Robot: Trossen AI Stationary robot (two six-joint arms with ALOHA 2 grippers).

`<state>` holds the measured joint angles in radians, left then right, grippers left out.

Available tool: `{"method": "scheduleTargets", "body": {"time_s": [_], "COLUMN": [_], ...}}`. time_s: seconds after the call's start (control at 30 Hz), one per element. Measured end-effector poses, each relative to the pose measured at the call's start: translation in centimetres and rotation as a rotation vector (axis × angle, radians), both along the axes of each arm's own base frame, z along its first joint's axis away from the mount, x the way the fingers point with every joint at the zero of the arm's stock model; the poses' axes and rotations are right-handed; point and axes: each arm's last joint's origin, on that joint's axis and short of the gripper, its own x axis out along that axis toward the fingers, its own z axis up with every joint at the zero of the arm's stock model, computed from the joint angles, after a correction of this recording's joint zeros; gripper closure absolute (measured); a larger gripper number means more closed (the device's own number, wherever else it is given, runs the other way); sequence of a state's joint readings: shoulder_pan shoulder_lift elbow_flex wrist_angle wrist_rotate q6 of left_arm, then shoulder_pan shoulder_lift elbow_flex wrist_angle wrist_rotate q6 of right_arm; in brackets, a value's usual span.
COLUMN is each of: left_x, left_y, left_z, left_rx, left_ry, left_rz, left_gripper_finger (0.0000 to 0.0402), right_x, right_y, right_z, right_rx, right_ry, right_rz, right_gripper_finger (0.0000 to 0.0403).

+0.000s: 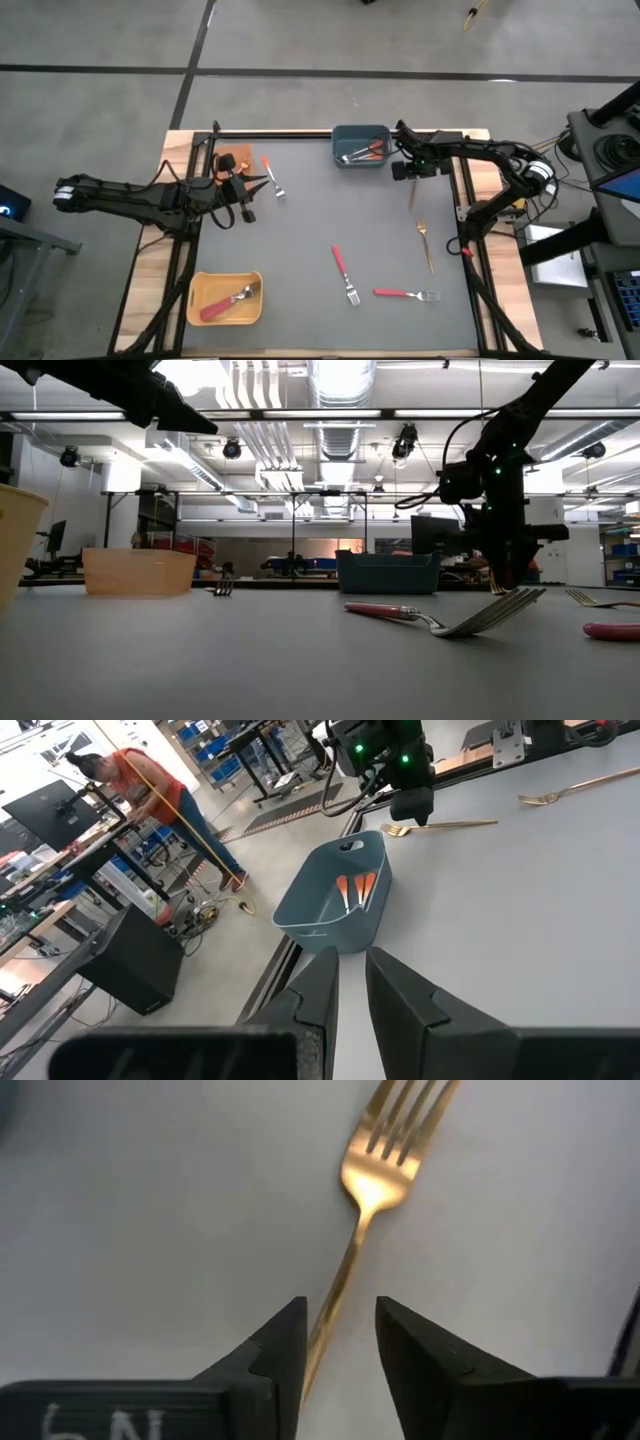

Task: Sort silverware by color (type)
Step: Put the gold fork into the orange bin

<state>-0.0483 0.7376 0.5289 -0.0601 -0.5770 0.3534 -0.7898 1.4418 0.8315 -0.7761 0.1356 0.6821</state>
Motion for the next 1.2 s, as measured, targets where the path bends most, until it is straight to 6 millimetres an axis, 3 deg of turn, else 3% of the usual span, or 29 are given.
{"method": "scheduleTargets", "body": {"time_s": [0.3, 0.8, 1.2], "left_x": [0.0, 0.0, 0.0], "left_y": [0.0, 0.0, 0.0], "left_z": [0.0, 0.0, -0.1], "left_rx": [0.0, -0.005, -0.076], "left_ry": [0.0, -0.003, -0.038], "left_rz": [0.0, 0.001, 0.019], "left_gripper_finger": [0.0364, 0.0364, 0.0364], "right_x": [-0.3, -0.9, -1.4], "right_y": [0.3, 0.8, 0.9], "right_z": [-1.4, -2.4, -1.6], "right_rx": [-0.044, -0.045, -0.128], "right_ry": [-0.017, -0.032, -0.002], "right_rz": [-0.033, -0.142, -0.195], "right_gripper_finger": [0.0264, 0.0385, 0.0389]}}
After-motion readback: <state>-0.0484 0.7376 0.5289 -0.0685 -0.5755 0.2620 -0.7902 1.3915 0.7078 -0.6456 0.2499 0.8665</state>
